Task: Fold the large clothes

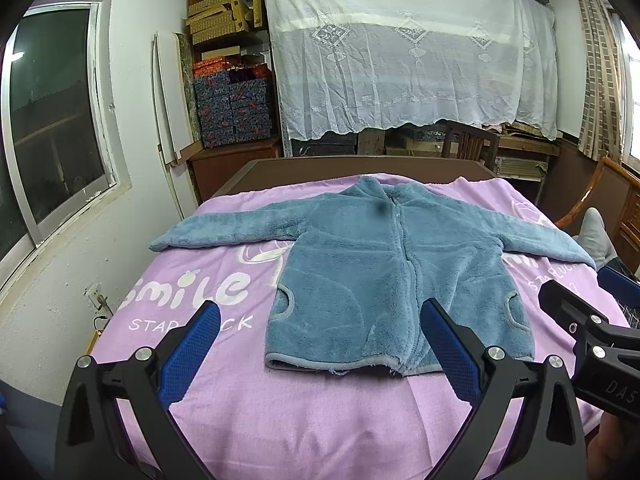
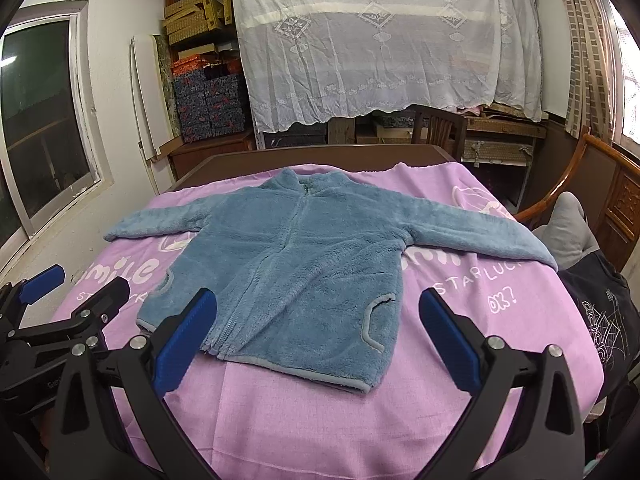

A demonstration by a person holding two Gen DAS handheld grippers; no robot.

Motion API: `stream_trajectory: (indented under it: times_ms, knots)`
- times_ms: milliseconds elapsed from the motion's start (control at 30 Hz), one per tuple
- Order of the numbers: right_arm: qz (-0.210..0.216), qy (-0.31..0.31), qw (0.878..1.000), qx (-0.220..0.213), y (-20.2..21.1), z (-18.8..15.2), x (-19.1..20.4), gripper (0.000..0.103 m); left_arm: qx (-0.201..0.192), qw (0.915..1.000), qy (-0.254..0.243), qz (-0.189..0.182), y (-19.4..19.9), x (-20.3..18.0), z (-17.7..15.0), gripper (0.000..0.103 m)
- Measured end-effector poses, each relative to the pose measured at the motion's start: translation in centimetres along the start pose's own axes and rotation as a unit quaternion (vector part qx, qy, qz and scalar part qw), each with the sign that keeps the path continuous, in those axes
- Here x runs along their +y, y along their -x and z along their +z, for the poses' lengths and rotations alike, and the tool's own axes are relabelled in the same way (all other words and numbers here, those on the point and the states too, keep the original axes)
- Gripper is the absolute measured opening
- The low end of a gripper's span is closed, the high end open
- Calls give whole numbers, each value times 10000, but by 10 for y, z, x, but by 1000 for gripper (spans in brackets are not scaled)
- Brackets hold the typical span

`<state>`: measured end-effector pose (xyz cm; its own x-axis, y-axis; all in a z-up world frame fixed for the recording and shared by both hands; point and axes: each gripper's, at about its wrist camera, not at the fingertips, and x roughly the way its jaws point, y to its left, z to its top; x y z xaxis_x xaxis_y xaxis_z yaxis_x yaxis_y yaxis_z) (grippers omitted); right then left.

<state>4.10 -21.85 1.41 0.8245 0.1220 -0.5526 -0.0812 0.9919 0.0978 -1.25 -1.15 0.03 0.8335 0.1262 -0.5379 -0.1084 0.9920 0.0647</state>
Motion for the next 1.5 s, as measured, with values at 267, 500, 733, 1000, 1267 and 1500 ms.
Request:
stream_trajectory:
  times_ms: [267, 500, 733, 1000, 1267, 1500]
  knots:
    - [14, -16, 10000, -8, 1, 0, -1, 99, 0, 10000, 0, 8, 0, 0, 0, 100]
    - [21, -20, 10000, -10, 1, -1, 1, 99, -4, 10000, -9, 6, 0, 0, 0, 100]
    - [40, -30, 10000, -8, 1, -1, 1, 99, -4, 10000, -12, 9, 0, 0, -1, 100]
    - [43, -46, 10000, -4, 2, -1, 4, 99, -3, 10000, -14, 7, -1, 0, -1, 100]
    - [41, -46, 10000, -7, 0, -1, 2, 99, 5, 10000, -2, 18, 0, 5, -3, 100]
    - [58, -51, 10000, 27, -2, -5, 6, 99, 4, 10000, -1, 17, -1, 5, -3, 100]
